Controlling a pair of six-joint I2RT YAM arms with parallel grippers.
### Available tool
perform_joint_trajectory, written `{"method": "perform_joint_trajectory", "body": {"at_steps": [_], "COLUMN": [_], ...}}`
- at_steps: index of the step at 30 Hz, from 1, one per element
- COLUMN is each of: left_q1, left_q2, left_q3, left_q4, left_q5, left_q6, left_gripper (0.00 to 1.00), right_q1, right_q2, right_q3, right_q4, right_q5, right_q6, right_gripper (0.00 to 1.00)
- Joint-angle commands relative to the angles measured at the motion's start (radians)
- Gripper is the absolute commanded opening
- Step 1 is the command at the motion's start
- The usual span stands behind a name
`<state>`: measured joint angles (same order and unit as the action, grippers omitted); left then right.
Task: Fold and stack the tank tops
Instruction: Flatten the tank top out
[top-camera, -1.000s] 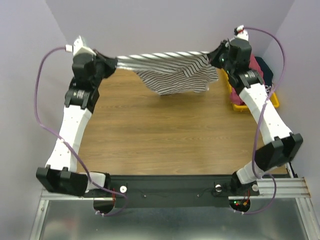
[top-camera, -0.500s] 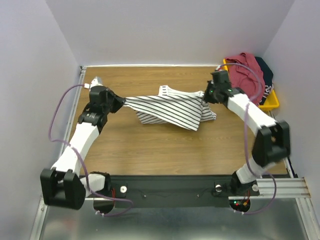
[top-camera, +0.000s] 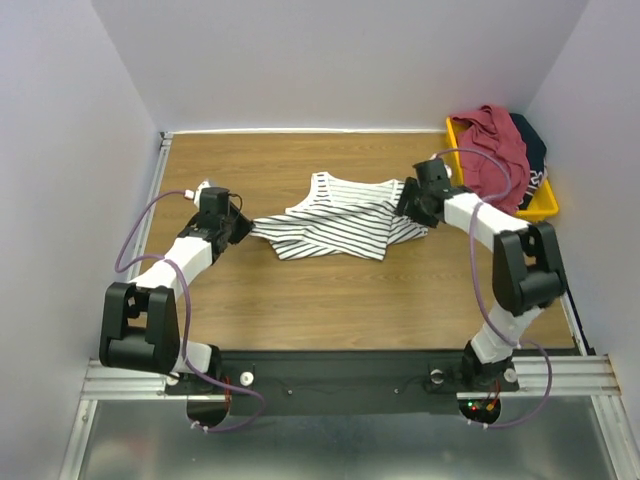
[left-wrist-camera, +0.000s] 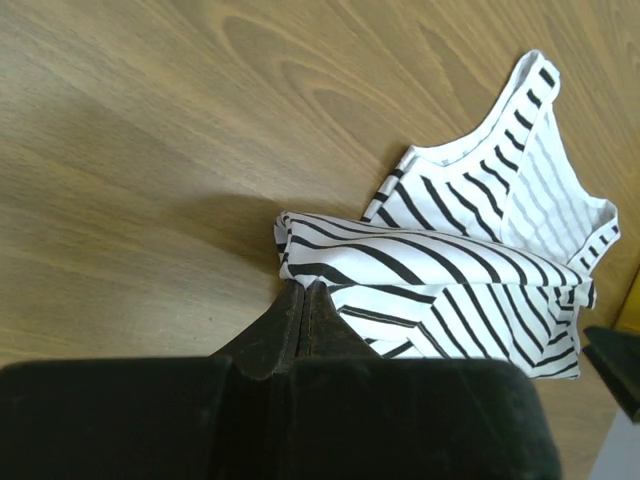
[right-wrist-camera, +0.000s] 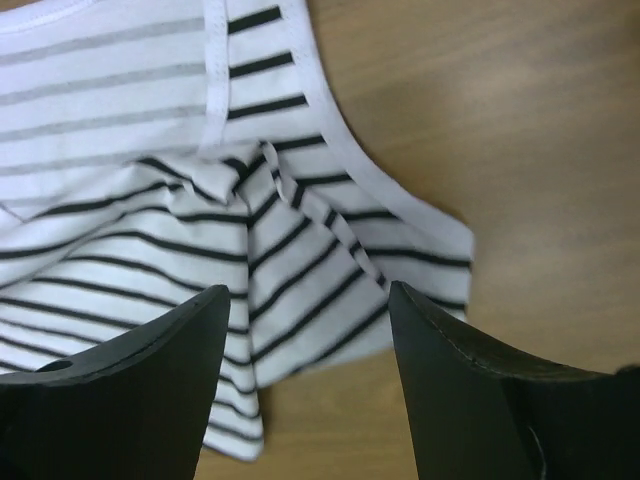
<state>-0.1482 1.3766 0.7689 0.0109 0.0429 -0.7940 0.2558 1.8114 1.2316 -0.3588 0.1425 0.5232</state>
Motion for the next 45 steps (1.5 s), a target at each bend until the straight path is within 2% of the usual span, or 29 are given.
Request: {"method": "perform_joint_trajectory", "body": {"at_steps": [1, 5, 6, 7, 10, 13, 18, 25, 38, 42, 43, 45], "left_q1": [0.007, 0.007, 0.007, 0.007, 0.007, 0.007, 0.007, 0.007, 0.007, 0.007, 0.007, 0.007], "left_q2": [-0.045, -0.044, -0.045, -0.048, -0.050, -0.051, -0.053, -0.056, -0.054, -0.057, -0.057, -0.062], "left_q3": [0.003, 0.010, 0.012, 0.013, 0.020, 0.024, 0.023, 0.009, 0.009, 0.010, 0.012, 0.020], "left_q4": [0.052, 0.049, 0.049, 0.046, 0.044, 0.044, 0.046, 0.050, 0.057, 0.058, 0.058, 0.058], "left_q5": [-0.031, -0.028, -0.026, -0.028, -0.026, -0.021, -0.014, -0.015, -0.008, -0.008, -0.008, -0.002], "left_q6": [-0.010, -0.017, -0.019, -0.019, -0.019, -0.021, -0.017, -0.017, -0.016, -0.013, -0.011, -0.002], "left_gripper": [0.00, 0.00, 0.00, 0.00, 0.00, 0.00, 0.00, 0.00, 0.00, 0.00, 0.00, 0.00], "right_q1": [-0.003, 0.016, 0.031, 0.042, 0.098, 0.158, 0.232, 0.243, 0.246, 0.253, 0.255, 0.254], "right_q2": [-0.226, -0.361, -0.383, -0.400, -0.422, -0.387, -0.334, -0.342, -0.225, -0.199, -0.196, -0.214], "right_q3": [-0.113, -0.277, -0.347, -0.378, -0.457, -0.506, -0.517, -0.561, -0.532, -0.527, -0.526, -0.527], "right_q4": [0.026, 0.079, 0.089, 0.113, 0.153, 0.205, 0.265, 0.334, 0.391, 0.389, 0.388, 0.385], "right_q5": [0.068, 0.017, 0.008, -0.007, -0.024, -0.023, 0.008, 0.045, 0.072, 0.069, 0.066, 0.065], "right_q6": [0.092, 0.136, 0.146, 0.170, 0.210, 0.251, 0.307, 0.351, 0.373, 0.370, 0.370, 0.359], "right_gripper": [0.71, 0.66, 0.57, 0.54, 0.46, 0.43, 0.43, 0.43, 0.42, 0.29, 0.16, 0.07]}}
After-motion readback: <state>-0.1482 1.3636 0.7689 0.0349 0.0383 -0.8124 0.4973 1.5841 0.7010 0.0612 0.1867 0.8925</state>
